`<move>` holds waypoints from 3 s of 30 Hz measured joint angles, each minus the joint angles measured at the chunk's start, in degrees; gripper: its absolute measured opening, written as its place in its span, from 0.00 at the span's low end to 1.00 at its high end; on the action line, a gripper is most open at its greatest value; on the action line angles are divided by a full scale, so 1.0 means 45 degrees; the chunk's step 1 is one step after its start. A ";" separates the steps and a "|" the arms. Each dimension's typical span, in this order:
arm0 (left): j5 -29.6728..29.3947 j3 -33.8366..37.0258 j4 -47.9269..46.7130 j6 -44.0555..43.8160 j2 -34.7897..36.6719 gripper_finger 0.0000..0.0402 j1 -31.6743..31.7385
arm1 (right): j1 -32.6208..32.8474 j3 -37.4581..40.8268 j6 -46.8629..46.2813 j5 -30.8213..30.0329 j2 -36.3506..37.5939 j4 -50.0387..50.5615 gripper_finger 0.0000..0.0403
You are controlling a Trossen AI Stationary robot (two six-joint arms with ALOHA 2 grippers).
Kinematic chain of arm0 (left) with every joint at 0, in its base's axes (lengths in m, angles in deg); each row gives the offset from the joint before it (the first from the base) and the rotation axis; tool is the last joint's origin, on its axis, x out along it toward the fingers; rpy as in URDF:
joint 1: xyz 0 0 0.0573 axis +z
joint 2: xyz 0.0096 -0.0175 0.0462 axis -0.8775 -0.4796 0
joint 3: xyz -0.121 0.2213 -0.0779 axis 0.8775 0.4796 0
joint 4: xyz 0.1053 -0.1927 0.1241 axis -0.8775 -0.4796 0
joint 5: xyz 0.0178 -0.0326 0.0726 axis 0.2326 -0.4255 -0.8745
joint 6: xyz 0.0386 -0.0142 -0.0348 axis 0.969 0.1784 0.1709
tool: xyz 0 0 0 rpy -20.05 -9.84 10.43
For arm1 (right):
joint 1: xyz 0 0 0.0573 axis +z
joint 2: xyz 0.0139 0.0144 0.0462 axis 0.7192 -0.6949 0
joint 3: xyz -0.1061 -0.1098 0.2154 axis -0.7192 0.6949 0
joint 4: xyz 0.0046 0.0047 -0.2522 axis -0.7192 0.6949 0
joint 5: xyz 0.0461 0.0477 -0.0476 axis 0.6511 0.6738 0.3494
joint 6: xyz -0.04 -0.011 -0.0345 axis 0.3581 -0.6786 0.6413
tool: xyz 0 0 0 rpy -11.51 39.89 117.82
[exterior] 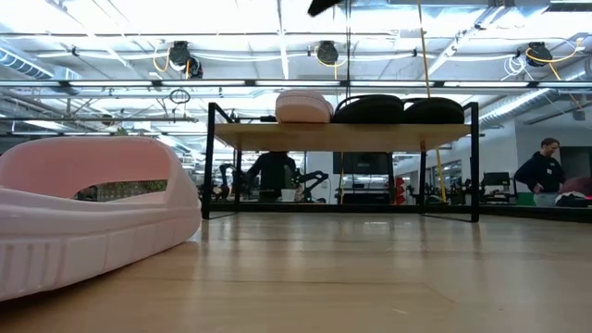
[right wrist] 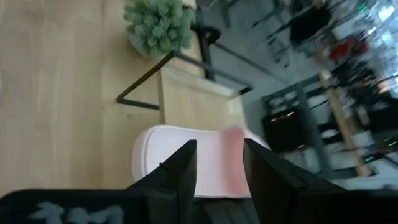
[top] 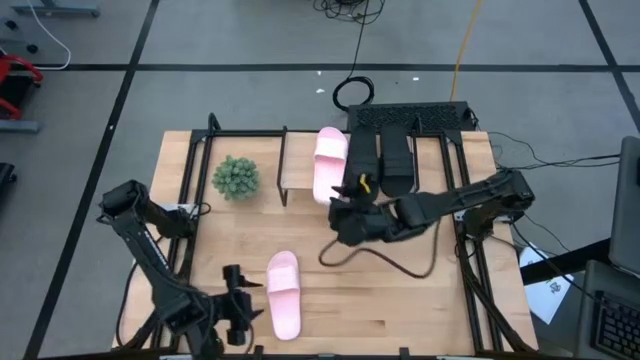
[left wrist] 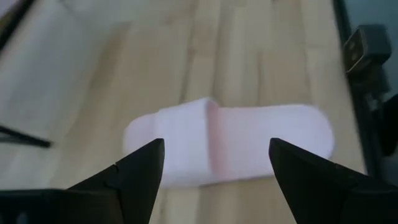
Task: Pick and place slides into the shelf
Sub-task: Put the pink slipper on the shelf
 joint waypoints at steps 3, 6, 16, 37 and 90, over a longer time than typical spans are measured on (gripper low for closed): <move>0.0501 -0.0006 0.1134 0.0752 -0.0227 0.73 0.0481 | 0.0617 0.0000 0.0165 -0.0409 0.0350 -0.0015 0.29; 0.0670 -0.0001 0.1614 0.0845 -0.0730 0.73 0.0739 | 0.1138 0.0000 0.0222 -0.0426 0.0711 0.0105 0.29; 0.1593 -0.0220 0.3172 0.1505 -0.2540 0.73 0.1222 | 0.2529 0.0000 0.0319 -0.0448 0.2006 0.0122 0.29; 0.1360 -0.0259 0.3135 0.0743 -0.3270 0.73 0.1917 | 0.3919 0.0000 -0.0682 -0.0391 0.2189 0.0105 0.29; 0.1559 -0.0239 -0.1766 -0.1497 -0.3831 0.01 0.4161 | 0.4049 0.0000 -0.0347 -0.0312 0.2184 0.0202 0.29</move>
